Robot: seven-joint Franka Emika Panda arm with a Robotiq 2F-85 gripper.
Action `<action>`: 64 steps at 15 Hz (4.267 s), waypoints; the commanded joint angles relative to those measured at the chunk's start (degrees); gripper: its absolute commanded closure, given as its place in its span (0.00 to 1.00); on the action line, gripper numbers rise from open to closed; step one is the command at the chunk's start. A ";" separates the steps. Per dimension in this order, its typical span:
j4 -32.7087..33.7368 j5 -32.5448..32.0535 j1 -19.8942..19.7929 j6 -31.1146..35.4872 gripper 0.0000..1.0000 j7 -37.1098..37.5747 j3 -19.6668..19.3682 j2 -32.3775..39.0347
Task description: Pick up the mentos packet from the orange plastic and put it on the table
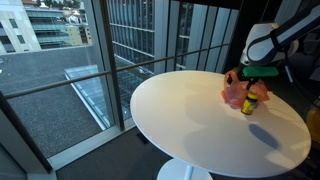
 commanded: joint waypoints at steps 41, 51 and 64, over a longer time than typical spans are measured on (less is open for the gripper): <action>0.80 0.71 -0.68 -4.04 0.00 1.28 -0.39 -1.74; 2.76 0.34 0.13 -3.29 0.00 2.22 -0.95 3.44; 3.73 0.14 1.64 -2.08 0.74 3.31 -2.25 4.69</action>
